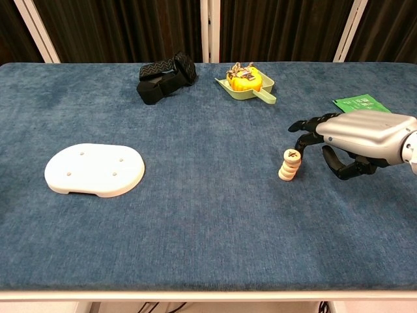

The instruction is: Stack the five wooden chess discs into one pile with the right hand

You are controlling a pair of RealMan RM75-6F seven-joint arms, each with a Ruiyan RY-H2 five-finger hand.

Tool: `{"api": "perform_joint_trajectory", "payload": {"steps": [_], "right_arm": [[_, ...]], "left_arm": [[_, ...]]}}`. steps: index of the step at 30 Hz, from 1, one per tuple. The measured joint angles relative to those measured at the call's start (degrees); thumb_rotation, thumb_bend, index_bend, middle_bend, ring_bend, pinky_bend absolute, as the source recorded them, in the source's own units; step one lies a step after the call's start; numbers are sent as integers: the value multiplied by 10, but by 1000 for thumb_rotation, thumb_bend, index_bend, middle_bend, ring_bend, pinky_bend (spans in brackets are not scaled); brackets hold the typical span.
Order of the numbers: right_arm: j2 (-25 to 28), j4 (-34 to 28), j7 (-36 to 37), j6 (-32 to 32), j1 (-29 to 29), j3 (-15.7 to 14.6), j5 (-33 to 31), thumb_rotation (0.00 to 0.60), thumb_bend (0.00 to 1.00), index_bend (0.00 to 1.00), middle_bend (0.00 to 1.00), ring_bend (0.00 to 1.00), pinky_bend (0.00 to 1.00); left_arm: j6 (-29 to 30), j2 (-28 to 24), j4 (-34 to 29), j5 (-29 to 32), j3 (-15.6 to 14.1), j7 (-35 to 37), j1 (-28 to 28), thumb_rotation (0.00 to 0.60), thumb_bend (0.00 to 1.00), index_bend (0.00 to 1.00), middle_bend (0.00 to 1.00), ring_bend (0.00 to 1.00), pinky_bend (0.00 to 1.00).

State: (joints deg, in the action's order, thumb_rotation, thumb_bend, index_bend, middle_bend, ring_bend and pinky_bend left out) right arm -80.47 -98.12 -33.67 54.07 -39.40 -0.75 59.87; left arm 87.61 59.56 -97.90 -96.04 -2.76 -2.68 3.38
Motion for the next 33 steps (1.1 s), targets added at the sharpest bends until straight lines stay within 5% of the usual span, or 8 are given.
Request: {"api": "perform_joint_trajectory", "payload": {"steps": [25,33], "right_arm": [[2,-5,2,2,-2,1,1,600,929,291,0,0,0],[39,-28,5,55,17,4,26,600,905,242,0,0,0]], "left_arm": [[-1,0,-1,2,0,-1,0,600,59,0,0,0,0],[4,-1,1,-1,0,2,-1,600,60,0,0,0,0]]}}
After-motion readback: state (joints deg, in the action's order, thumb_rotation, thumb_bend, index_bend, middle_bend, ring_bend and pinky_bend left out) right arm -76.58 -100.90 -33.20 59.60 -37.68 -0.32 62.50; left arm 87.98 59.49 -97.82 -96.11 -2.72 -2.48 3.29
